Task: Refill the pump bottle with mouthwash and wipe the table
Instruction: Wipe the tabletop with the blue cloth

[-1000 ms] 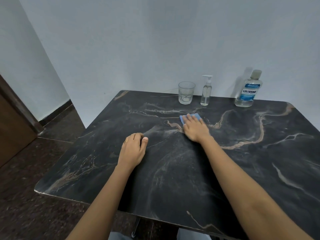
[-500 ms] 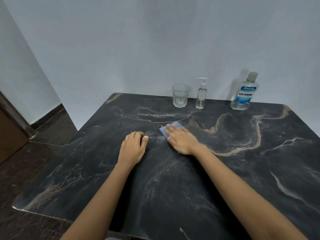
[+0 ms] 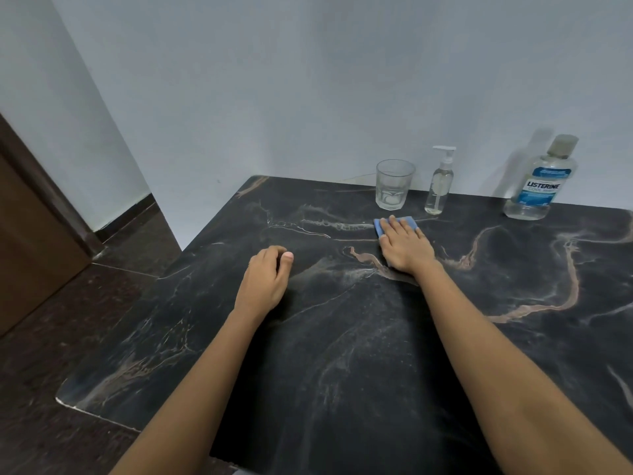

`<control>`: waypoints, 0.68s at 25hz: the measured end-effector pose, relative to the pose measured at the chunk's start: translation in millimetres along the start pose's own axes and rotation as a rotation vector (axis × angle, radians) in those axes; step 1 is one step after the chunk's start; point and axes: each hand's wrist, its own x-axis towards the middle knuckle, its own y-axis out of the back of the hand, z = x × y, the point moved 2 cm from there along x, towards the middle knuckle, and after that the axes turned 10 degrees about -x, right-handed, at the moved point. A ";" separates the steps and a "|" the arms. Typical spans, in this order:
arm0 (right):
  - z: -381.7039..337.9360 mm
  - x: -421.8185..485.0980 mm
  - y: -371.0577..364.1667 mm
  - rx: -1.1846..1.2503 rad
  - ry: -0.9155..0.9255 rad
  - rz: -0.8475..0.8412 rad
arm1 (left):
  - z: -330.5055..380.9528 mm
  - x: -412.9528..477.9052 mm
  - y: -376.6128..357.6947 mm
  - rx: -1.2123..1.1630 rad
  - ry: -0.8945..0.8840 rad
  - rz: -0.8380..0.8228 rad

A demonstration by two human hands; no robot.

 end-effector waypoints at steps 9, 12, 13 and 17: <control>-207.2 -11.7 -10.0 -0.098 0.460 -0.079 | -42.0 -20.0 77.5 -0.129 0.169 0.346; -265.2 -72.3 -20.5 -0.131 0.741 -0.027 | -53.3 -32.9 100.0 -0.144 0.232 0.428; -274.6 -95.1 -22.6 -0.134 0.831 -0.012 | -54.5 -38.4 106.7 -0.154 0.245 0.444; -264.3 -173.0 -20.7 -0.127 1.136 -0.049 | -59.3 -59.7 128.0 -0.204 0.298 0.454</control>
